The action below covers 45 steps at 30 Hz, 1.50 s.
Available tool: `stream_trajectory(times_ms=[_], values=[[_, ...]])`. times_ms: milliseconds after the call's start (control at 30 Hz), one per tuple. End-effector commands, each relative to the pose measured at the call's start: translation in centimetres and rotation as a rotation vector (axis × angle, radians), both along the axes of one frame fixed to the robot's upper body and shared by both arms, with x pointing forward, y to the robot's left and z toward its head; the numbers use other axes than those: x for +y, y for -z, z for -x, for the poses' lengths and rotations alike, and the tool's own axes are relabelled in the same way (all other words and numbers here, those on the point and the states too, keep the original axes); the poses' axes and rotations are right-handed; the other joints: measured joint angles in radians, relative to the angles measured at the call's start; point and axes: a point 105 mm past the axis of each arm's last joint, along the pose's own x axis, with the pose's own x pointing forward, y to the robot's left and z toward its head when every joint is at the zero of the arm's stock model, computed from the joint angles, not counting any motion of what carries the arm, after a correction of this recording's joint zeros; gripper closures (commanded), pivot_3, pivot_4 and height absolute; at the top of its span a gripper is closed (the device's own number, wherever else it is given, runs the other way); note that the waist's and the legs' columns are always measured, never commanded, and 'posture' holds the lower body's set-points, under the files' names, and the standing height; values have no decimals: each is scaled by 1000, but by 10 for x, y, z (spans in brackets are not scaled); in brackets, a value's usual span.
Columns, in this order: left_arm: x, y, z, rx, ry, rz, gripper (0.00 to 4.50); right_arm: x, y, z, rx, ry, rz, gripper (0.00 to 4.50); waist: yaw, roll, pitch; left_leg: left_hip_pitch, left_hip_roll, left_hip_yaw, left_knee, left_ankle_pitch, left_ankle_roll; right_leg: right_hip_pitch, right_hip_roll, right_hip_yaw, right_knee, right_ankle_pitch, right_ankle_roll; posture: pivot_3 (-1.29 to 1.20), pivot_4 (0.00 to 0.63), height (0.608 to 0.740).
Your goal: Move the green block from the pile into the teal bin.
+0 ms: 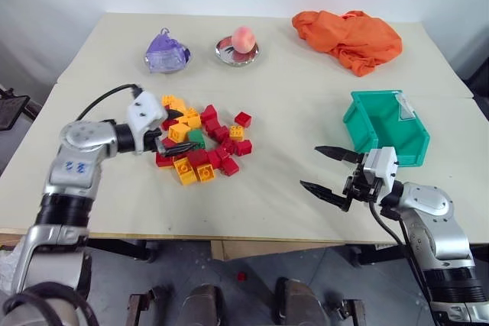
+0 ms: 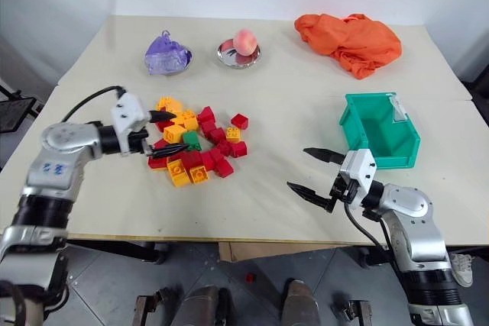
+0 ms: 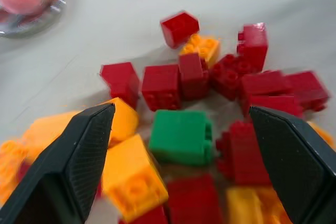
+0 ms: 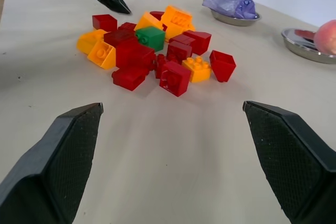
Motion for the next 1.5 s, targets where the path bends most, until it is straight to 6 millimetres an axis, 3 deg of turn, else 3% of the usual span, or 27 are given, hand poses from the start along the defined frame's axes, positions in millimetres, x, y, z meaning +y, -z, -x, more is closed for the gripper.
stream_trajectory(times_ms=[33, 267, 367, 500, 567, 667, 800, 900, 1000, 1100, 1200, 1267, 1367, 1500], values=[[7, 3, -9, 35, -15, -93, 159, 1, -21, 5, -53, 28, -68, 0, -2, 0, 0, 0, 0, 0, 0, 0, 0, 0, 0, 0, 0, 0, 0, 0, 150, 740], [-6, 19, -16, 106, 48, -185, 159, 3, -35, 7, -40, 69, -147, 0, 4, 0, 0, 0, 0, 0, 1, 0, 0, 0, 0, 0, 0, 0, 0, 0, 150, 740], [-9, 21, -17, 126, 75, -199, 758, 1, -35, 7, -40, 73, -134, 0, 5, 0, 0, 0, 0, 0, 1, 0, 0, 0, 0, 0, 0, 0, 0, 0, 150, 740], [-15, 19, -21, 135, 77, -175, 1960, 1, -35, 8, -40, 77, -136, 0, 3, 0, 0, 0, 0, 0, 2, 0, 0, 0, 0, 0, 1, 0, 0, 0, 150, 740], [-18, 19, -20, 147, 101, -176, 2174, 2, -35, 9, -42, 79, -135, 0, 3, 0, 0, 0, 0, 0, 2, 0, 0, 0, 0, 0, 1, 0, 0, 0, 150, 740], [-25, 8, -20, 122, 147, -150, 2174, -1, -34, 11, -45, 92, -130, 0, 7, -1, 0, 0, 0, 0, 2, 0, 0, 0, 0, 0, 1, 0, 0, 0, 150, 740], [-40, -24, -12, 44, 319, -129, 2174, -9, -32, 14, -48, 129, -120, 0, 11, -2, 1, -3, 0, -1, 4, 0, 1, 0, 0, -1, 1, 0, 0, 0, 150, 740], [-66, -47, 2, 5, 511, -115, 2174, -17, -31, 17, -51, 165, -116, 0, 14, -2, 1, -3, 0, -1, 6, -1, 1, 0, 0, -1, 1, 0, 0, 0, 150, 740], [-104, -55, 8, -23, 635, -98, 2174, -24, -30, 20, -54, 207, -114, 0, 26, -2, 1, -3, 0, -1, 7, -1, 2, 0, 0, -1, 1, 0, 1, 0, 150, 740], [-138, -46, 11, -20, 699, -97, 2174, -30, -28, 23, -57, 243, -109, 0, 28, -2, 1, -3, 0, -1, 9, -2, 3, 1, -1, -1, 1, 1, 2, 0, 150, 740], [-189, -24, 12, -1, 709, -72, 2174, -39, -26, 28, -59, 298, -105, 0, 34, -2, 1, -4, 0, -1, 10, -2, 3, 1, 0, -1, 1, 1, 2, 0, 150, 740], [-207, -18, 11, 11, 681, -19, 2174, -39, -25, 31, -57, 319, -95, 0, 32, -3, 1, -5, -1, -1, 12, -3, 5, 1, -1, -1, 0, 2, 3, 0, 150, 740], [-232, -9, 14, 44, 663, 74, 1281, -41, -24, 39, -61, 368, -83, 0, 26, -3, 1, -6, -1, -1, 12, -3, 6, 1, -1, -1, -1, 2, 3, 0, 150, 740], [-233, -6, 20, 8, 701, 111, 115, -41, -22, 45, -51, 420, -84, 0, 24, -2, 1, -5, -1, -1, 12, -3, 6, 0, -1, 0, 0, 2, 3, 0, 150, 740]])
